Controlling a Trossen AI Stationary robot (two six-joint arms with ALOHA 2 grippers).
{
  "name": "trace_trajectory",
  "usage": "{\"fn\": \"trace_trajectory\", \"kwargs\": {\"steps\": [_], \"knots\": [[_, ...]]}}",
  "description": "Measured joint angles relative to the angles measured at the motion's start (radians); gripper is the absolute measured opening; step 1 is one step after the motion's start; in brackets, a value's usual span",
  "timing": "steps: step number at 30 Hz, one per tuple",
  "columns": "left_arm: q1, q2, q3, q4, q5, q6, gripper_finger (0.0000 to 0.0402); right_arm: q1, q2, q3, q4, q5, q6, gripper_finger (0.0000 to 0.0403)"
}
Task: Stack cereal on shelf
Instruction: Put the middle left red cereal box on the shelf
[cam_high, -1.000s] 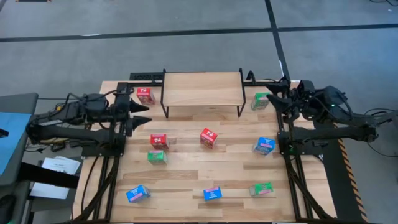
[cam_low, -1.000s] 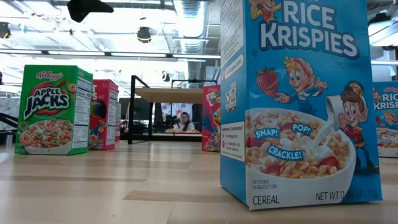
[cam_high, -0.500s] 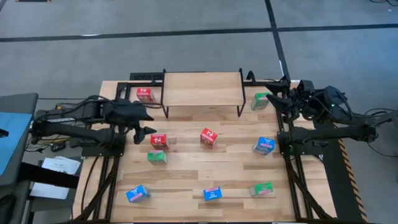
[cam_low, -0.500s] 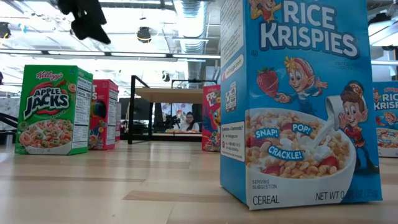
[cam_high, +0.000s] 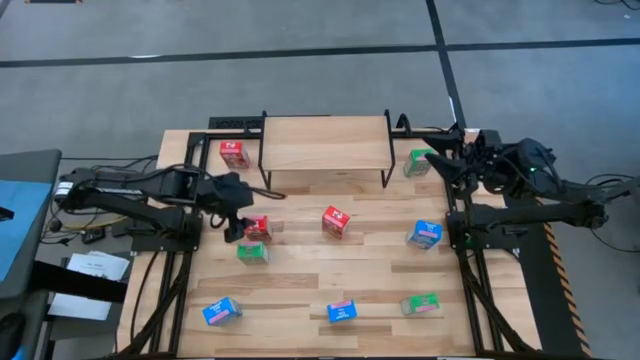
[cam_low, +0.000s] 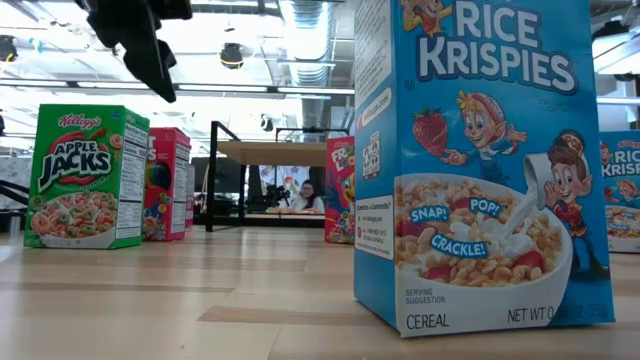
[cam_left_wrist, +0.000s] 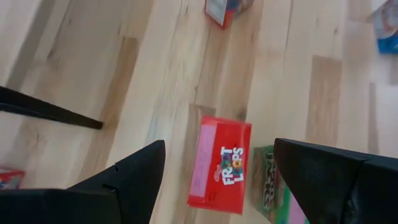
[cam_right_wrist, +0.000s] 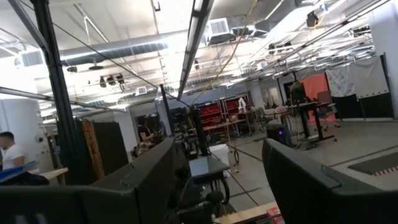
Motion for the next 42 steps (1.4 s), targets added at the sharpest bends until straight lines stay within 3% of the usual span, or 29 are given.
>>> {"fn": "trace_trajectory", "kwargs": {"steps": [36,42], "knots": [[-0.077,0.270,0.000,-0.049,-0.096,-0.038,0.0289,0.000,0.000,0.000,-0.003,0.000,0.000,0.0265],[-0.077,0.286,0.000,-0.048,-0.094,-0.032,0.0267,0.000,0.000,0.000,-0.003,0.000,0.001,0.0265]]}}
